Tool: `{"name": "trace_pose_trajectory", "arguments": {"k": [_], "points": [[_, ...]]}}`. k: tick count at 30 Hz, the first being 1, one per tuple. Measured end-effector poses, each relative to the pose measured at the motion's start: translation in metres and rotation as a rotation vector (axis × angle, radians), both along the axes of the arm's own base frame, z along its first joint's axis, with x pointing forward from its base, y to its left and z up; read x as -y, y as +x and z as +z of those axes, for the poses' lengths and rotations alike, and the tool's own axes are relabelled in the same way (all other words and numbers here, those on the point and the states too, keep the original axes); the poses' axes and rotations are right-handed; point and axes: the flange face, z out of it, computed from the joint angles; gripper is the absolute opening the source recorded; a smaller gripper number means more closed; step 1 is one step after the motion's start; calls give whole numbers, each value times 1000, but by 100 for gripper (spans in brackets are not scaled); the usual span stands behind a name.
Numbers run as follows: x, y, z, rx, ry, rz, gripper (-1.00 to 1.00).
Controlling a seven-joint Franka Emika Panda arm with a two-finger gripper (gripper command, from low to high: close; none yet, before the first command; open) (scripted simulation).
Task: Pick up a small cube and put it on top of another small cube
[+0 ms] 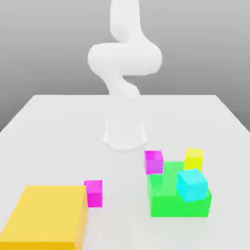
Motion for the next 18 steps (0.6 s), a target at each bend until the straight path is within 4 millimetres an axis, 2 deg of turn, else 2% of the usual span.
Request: {"name": "trace_pose_trajectory", "arguments": {"k": [4, 6, 9, 13, 15, 18], "points": [[22, 38, -99, -148, -26, -3, 0], [33, 47, -149, -220, -34, -3, 0], [49, 49, -224, -330, -39, 0, 0], [67, 30, -325, -484, -34, 9, 0], [74, 10, -376, -567, -25, 17, 0], [81, -31, -448, -690, -2, 32, 0]]}}
